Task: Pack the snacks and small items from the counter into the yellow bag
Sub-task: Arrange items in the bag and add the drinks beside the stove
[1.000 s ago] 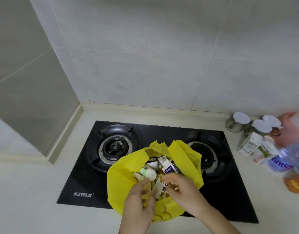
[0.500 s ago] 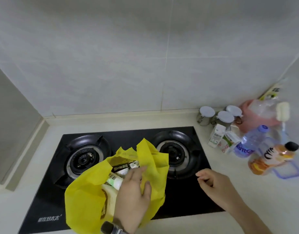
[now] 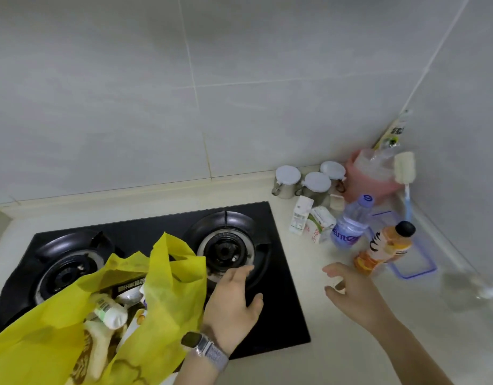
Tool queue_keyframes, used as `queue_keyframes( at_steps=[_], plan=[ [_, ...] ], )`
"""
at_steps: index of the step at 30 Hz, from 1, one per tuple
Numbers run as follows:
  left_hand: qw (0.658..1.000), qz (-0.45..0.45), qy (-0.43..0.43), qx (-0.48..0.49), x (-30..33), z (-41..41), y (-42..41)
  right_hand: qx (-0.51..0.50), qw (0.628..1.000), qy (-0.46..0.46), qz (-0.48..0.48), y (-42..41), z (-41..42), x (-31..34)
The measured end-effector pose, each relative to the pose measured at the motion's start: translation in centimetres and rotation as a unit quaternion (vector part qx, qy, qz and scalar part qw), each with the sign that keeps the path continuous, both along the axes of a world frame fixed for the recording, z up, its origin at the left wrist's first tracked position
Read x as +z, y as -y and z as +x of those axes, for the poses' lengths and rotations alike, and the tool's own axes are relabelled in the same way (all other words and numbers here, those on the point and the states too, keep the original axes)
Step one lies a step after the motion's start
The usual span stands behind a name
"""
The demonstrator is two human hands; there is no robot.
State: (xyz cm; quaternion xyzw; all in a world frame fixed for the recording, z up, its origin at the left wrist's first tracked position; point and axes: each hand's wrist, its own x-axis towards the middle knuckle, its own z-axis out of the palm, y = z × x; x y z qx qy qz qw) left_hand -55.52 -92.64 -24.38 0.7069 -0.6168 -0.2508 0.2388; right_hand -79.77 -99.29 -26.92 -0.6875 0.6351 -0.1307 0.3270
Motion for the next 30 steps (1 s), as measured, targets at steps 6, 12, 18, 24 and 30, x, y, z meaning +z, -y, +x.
queue_keyframes(
  at_steps=[6,12,18,24,30],
  plan=[
    [0.998,0.064,0.016,-0.007,-0.9,-3.6,2.7,0.021,0.999,-0.016,-0.026,4.6,-1.4,-0.9],
    [0.997,0.076,0.014,0.018,-1.3,-5.2,3.9,-0.009,0.997,-0.026,-0.071,11.8,-0.4,-1.4],
    [0.996,0.077,0.004,0.051,-1.6,-5.1,4.0,0.015,0.994,-0.100,-0.028,16.2,1.6,-3.6],
    [0.994,0.080,-0.013,0.078,-1.8,-4.8,3.7,-0.006,0.990,-0.141,-0.017,18.1,2.7,-5.0],
    [0.992,0.079,-0.026,0.099,-2.2,-4.5,3.8,0.018,0.983,-0.178,-0.030,18.5,2.6,-5.1]
  ],
)
